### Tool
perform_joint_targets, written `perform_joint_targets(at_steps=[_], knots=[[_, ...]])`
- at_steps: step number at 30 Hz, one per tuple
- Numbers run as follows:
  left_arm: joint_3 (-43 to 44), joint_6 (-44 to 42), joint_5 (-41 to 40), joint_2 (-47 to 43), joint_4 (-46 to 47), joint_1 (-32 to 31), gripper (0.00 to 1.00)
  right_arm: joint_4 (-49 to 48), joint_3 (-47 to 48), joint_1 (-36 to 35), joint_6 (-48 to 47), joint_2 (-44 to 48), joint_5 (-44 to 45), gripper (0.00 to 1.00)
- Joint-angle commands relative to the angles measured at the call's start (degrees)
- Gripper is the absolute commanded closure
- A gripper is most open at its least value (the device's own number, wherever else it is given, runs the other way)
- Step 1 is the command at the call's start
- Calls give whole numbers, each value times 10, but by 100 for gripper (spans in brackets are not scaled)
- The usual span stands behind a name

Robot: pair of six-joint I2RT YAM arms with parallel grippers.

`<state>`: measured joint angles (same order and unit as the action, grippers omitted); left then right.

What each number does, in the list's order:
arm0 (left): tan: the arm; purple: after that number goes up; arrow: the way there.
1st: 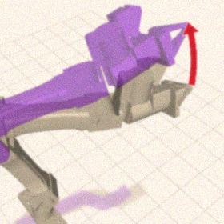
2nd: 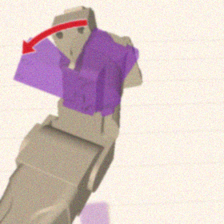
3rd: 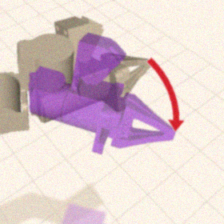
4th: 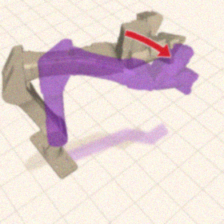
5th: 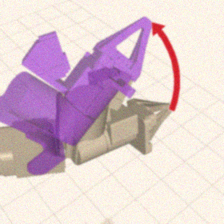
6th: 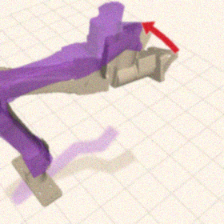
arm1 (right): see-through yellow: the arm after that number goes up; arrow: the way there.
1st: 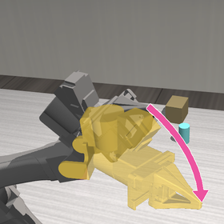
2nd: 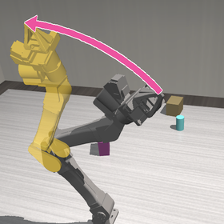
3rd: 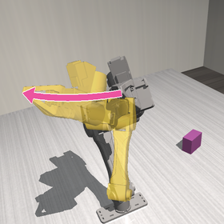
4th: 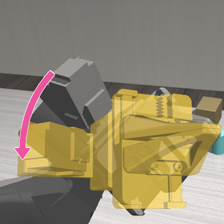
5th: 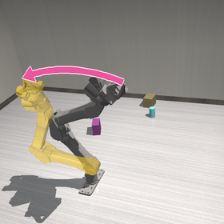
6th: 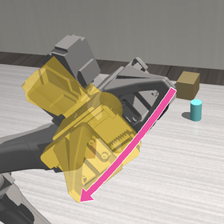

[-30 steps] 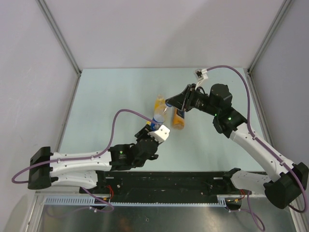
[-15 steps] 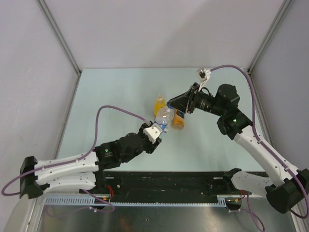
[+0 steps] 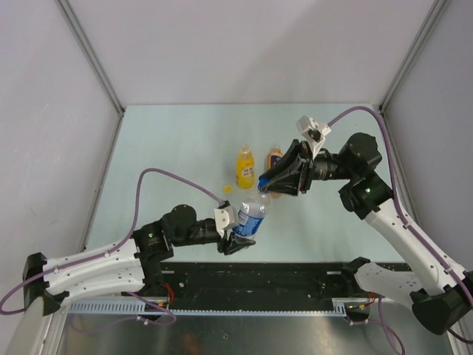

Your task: Unscrew the bottle caps

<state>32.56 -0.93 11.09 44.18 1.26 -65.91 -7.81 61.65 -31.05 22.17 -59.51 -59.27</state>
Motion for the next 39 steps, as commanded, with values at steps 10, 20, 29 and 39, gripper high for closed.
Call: perform_joint_targets(at_steps=[10,20,29,39], knots=[[28,-35,383,16,83,13,100,20,18,-37,-143,39,-113,100],[25,-29,351,10,84,20,100,46,18,-38,-159,44,-88,69],[-9,-20,214,-31,84,24,100,60,18,-38,-169,54,-57,3],[-39,-16,64,-85,73,27,100,94,16,-38,-185,68,-36,1]])
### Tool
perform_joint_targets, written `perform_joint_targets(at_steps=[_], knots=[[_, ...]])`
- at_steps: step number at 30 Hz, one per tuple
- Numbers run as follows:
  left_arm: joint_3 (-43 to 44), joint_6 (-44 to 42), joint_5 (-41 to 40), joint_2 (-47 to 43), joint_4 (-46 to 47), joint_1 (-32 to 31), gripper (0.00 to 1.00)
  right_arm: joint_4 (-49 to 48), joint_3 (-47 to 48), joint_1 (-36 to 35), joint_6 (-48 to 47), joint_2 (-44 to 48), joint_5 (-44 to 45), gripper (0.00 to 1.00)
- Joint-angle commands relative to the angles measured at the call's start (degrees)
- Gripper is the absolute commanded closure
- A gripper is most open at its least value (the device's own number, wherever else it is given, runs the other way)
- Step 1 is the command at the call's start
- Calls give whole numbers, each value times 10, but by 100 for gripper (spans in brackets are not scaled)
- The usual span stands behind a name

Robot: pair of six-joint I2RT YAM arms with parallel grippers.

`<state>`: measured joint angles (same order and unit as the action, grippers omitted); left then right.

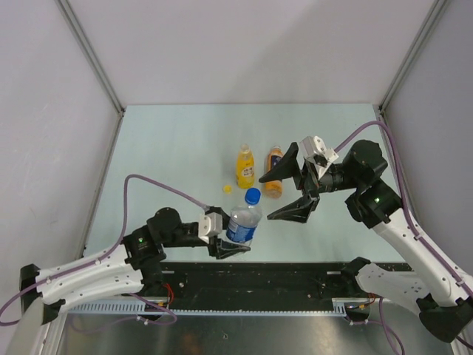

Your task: Unscrew the bottle caps

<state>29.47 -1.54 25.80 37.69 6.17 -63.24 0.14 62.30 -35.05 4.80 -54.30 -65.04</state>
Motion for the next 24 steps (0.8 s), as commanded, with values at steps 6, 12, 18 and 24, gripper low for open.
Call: perform_joint_targets(at_steps=[6,12,18,24], knots=[[1,-25,-180,-18,-15,0,100,17,10,8,18,28,148,1],[12,-8,-313,21,-30,0,100,5,10,25,72,33,254,1],[46,7,-405,93,-55,-2,100,5,9,27,122,22,353,1],[65,31,-525,135,-84,-15,100,5,11,27,174,-8,410,1]])
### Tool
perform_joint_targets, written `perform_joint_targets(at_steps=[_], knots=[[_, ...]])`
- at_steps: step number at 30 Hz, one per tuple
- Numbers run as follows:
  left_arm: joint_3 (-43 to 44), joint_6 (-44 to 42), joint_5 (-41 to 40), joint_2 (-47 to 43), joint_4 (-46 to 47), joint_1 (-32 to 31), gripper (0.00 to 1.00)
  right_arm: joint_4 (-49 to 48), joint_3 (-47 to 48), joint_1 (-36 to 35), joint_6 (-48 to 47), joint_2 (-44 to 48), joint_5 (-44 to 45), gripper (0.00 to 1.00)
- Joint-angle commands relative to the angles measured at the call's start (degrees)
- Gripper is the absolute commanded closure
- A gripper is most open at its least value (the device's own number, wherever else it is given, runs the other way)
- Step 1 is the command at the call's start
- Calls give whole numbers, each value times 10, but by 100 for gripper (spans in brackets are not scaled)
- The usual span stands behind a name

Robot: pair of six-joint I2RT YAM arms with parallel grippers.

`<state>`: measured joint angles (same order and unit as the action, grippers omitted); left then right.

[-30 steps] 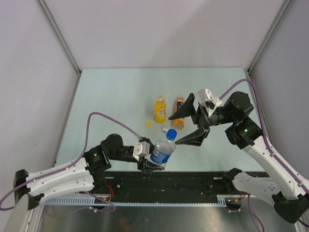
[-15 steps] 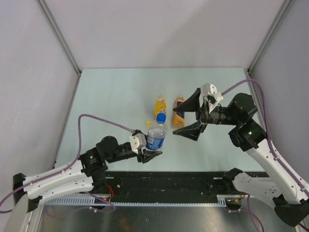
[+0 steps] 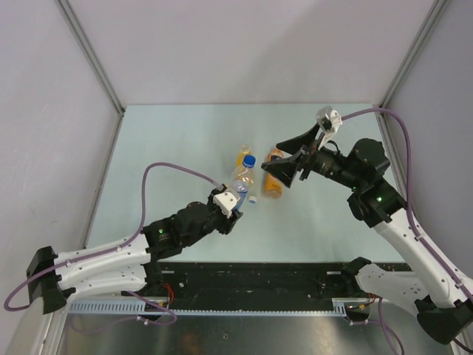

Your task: Unscrew the bottle caps

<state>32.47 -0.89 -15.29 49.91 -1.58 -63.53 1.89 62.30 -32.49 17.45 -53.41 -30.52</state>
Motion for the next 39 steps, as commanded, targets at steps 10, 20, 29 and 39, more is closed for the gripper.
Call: perform_joint_targets(at_steps=[10,20,29,39], knots=[[78,29,-296,102,-49,-68,100,37,43,-7,74,-85,102,1],[121,22,-350,178,-75,-93,100,55,47,-17,88,-113,108,12],[130,23,-352,194,-83,-94,100,58,48,-18,87,-137,106,24],[133,25,-354,201,-89,-94,100,46,48,-18,85,-148,77,74]])
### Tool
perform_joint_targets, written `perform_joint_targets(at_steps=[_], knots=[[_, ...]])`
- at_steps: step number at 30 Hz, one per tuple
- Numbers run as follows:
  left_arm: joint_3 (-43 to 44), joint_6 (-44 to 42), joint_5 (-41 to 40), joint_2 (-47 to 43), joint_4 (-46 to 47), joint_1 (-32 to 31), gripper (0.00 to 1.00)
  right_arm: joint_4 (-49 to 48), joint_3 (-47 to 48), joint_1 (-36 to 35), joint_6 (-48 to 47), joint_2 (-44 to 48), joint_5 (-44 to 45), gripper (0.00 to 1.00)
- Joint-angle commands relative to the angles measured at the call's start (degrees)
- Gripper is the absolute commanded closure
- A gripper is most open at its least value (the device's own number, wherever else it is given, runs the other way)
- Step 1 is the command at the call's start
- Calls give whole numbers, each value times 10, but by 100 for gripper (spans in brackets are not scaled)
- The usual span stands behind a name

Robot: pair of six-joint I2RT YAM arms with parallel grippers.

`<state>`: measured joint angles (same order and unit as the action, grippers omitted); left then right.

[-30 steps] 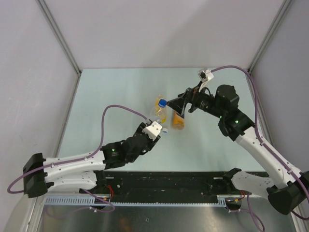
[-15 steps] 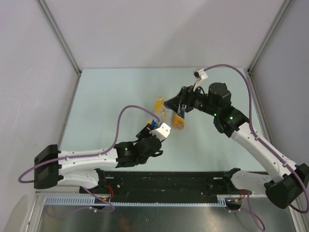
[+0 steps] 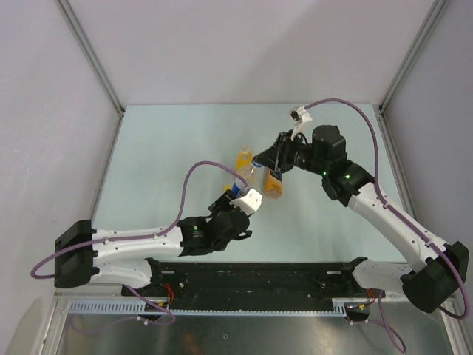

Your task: Unscrew the bottle caps

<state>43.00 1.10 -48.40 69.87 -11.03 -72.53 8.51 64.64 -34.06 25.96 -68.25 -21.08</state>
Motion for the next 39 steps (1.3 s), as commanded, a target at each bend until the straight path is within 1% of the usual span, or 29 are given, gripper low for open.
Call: perform_joint_targets(at_steps=[1,3,5,8,12,19,26,31,35,39], knots=[[27,5,-25,1,5,-4,100,-22,24,-2,-1,0,-23,79],[26,5,-28,1,5,-4,100,-25,24,-2,-5,2,-30,86],[25,5,-29,-1,5,-4,100,-27,24,-1,-10,4,-36,91],[19,8,-21,-12,5,-4,100,-29,24,0,-23,8,-48,96],[7,1,34,-33,8,-4,100,-32,24,3,-48,16,-68,100],[-36,-33,214,-103,56,-3,100,-39,24,1,-91,26,-124,100],[-84,-81,416,-214,102,-1,100,-43,24,2,-126,37,-228,100],[-115,-96,557,-284,145,2,100,-49,24,-2,-158,52,-314,100],[-129,-93,636,-319,170,7,100,-49,23,-5,-180,69,-374,100],[-132,-87,690,-333,187,10,100,-54,22,-9,-196,87,-419,100]])
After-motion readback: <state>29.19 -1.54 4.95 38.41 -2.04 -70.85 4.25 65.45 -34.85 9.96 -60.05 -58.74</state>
